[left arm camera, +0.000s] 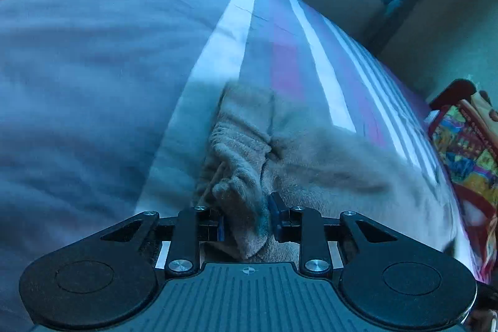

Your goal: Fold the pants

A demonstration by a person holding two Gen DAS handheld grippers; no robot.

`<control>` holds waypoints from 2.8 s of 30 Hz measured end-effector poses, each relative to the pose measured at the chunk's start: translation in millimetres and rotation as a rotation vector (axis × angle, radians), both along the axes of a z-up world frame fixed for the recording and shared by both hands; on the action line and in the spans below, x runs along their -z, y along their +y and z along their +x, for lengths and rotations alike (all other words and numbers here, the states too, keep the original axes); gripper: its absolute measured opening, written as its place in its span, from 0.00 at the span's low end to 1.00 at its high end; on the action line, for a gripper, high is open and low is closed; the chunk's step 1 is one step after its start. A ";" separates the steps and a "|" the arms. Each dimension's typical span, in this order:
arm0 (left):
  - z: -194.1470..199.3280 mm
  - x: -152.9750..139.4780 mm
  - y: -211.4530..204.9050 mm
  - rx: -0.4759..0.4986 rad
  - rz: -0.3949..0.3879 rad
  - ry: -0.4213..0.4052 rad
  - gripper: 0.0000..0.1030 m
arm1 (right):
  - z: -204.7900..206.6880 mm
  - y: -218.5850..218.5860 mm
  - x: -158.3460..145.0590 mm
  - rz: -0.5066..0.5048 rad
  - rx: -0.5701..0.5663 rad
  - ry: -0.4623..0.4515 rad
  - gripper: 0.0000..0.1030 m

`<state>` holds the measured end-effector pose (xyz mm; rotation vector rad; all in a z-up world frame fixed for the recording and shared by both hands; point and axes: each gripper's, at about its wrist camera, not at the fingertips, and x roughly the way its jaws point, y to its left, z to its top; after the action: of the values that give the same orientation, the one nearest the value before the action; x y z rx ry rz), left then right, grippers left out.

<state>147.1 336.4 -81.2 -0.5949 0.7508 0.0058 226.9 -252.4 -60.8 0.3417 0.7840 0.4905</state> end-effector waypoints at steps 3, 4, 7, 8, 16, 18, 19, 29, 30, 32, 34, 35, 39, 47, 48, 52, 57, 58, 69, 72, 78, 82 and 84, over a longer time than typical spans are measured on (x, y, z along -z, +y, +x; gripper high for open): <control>-11.1 -9.4 -2.8 -0.039 -0.007 -0.027 0.27 | 10.8 4.7 31.6 0.037 0.081 0.070 0.06; -8.6 -10.4 -4.5 -0.031 0.017 -0.023 0.27 | 11.1 7.6 30.9 0.025 0.082 0.059 0.06; -3.9 -18.4 -8.1 -0.047 0.029 -0.061 0.27 | 15.6 7.8 22.5 -0.019 0.062 0.053 0.06; 6.7 -11.2 -8.5 -0.052 0.048 -0.041 0.27 | 14.6 8.3 12.4 -0.004 0.060 0.034 0.06; -38.4 -28.0 -40.0 -0.219 0.154 -0.142 0.69 | 2.9 -9.8 -6.8 -0.013 0.161 0.047 0.65; -48.1 -29.8 -55.9 -0.268 0.168 -0.134 0.71 | -1.8 -21.6 -32.1 -0.045 0.224 -0.067 0.69; -47.2 -27.5 -58.7 -0.275 0.163 -0.108 0.71 | 8.3 -19.0 -38.6 -0.083 0.247 -0.073 0.69; -25.4 4.1 -87.6 -0.223 0.217 0.091 0.74 | 74.8 -21.9 -20.7 -0.298 0.260 0.073 0.03; -27.4 2.9 -86.5 -0.217 0.214 0.092 0.74 | 63.2 -32.2 -26.6 -0.267 0.270 0.060 0.03; -26.0 5.3 -84.1 -0.207 0.221 0.090 0.74 | 30.2 -46.5 -39.3 -0.247 0.282 0.014 0.03; -27.3 6.4 -85.7 -0.209 0.223 0.083 0.74 | 11.6 -55.6 -27.3 -0.272 0.275 0.034 0.04; -27.7 7.0 -86.4 -0.210 0.225 0.082 0.74 | 10.1 -59.6 -11.9 -0.295 0.259 0.083 0.06; -17.1 14.9 -86.9 -0.205 0.232 0.083 0.75 | 4.5 -71.9 -26.9 -0.255 0.290 -0.006 0.58; -10.9 17.5 -84.5 -0.194 0.229 0.091 0.76 | 63.1 -67.1 -23.2 -0.469 0.208 -0.004 0.15; -11.0 17.7 -84.1 -0.191 0.228 0.090 0.76 | 61.6 -70.8 -20.7 -0.476 0.198 -0.003 0.04; -10.8 18.2 -83.6 -0.191 0.228 0.091 0.76 | 22.4 -99.0 -31.1 -0.399 0.242 -0.012 0.03; -8.1 18.1 -84.5 -0.191 0.232 0.099 0.76 | -5.7 -112.6 -11.8 -0.450 0.219 0.032 0.24; -8.1 18.0 -84.3 -0.190 0.231 0.098 0.76 | -8.8 -111.3 -22.8 -0.460 0.247 -0.025 0.33; -4.4 19.7 -83.0 -0.179 0.231 0.105 0.77 | 100.5 -35.2 -28.8 -0.890 -0.011 -0.203 0.03; -4.7 20.3 -82.5 -0.175 0.231 0.101 0.77 | 96.5 -68.2 -54.7 -0.731 0.125 -0.199 0.04; -6.8 21.3 -84.2 -0.176 0.237 0.090 0.77 | 12.2 -191.1 -83.0 -0.273 0.531 -0.163 0.04; -5.4 21.3 -84.0 -0.172 0.238 0.096 0.79 | -20.0 -248.0 -30.6 -0.039 0.635 -0.021 0.04; -4.8 20.4 -84.0 -0.168 0.237 0.102 0.79 | -20.0 -257.2 -3.2 0.015 0.652 0.046 0.06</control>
<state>142.3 252.4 -101.6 -0.4325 0.7842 0.2787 206.9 -509.6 -57.6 0.5950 0.6663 -0.1245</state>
